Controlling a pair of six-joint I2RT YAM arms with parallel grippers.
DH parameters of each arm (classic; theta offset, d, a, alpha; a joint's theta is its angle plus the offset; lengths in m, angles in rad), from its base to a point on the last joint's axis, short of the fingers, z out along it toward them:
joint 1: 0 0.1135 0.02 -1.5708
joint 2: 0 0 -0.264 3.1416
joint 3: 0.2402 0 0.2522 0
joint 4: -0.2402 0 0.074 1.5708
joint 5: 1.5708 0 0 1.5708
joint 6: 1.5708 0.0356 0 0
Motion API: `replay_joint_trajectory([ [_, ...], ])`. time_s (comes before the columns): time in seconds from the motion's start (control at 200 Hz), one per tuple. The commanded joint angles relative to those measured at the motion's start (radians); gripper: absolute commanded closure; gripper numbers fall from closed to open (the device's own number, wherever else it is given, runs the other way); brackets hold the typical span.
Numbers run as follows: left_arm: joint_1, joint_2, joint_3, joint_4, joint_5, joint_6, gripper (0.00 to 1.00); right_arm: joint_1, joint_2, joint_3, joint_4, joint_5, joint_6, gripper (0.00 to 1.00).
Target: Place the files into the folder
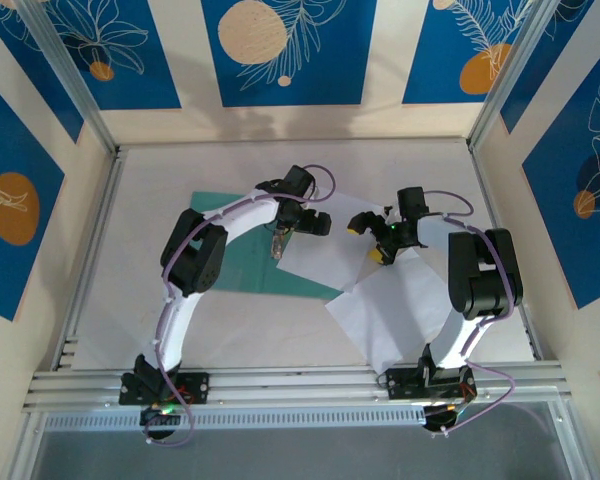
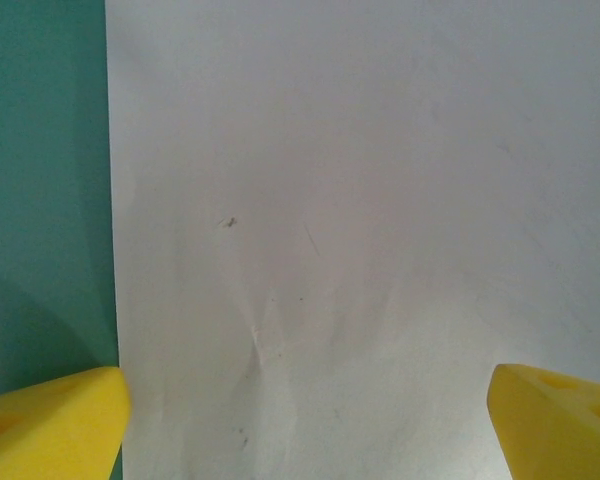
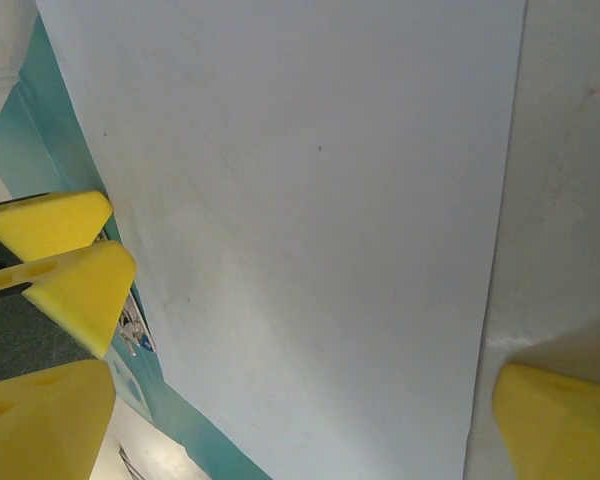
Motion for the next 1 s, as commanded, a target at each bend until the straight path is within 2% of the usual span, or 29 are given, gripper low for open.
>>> replay_joint_trajectory([
  [0.0, 0.011, -0.002, 0.022, -0.025, -0.02, 0.008, 0.05, 0.012, 0.02, 0.015, -0.013, -0.003, -0.003, 0.03],
  [0.26, 0.012, -0.047, 0.008, -0.016, -0.06, 0.029, 0.03, 0.012, 0.022, 0.02, -0.016, -0.005, -0.006, 0.03],
  [0.475, 0.012, -0.036, 0.001, -0.02, -0.07, 0.023, 0.05, 0.011, 0.023, 0.019, -0.015, -0.008, -0.005, 0.03],
  [0.545, 0.007, -0.038, -0.002, -0.03, -0.112, 0.026, 0.07, 0.011, 0.023, 0.019, -0.015, -0.008, -0.007, 0.03],
  [0.995, 0.007, -0.048, -0.02, -0.041, -0.151, 0.013, 0.02, 0.015, 0.023, 0.025, -0.013, -0.017, -0.005, 0.03],
])
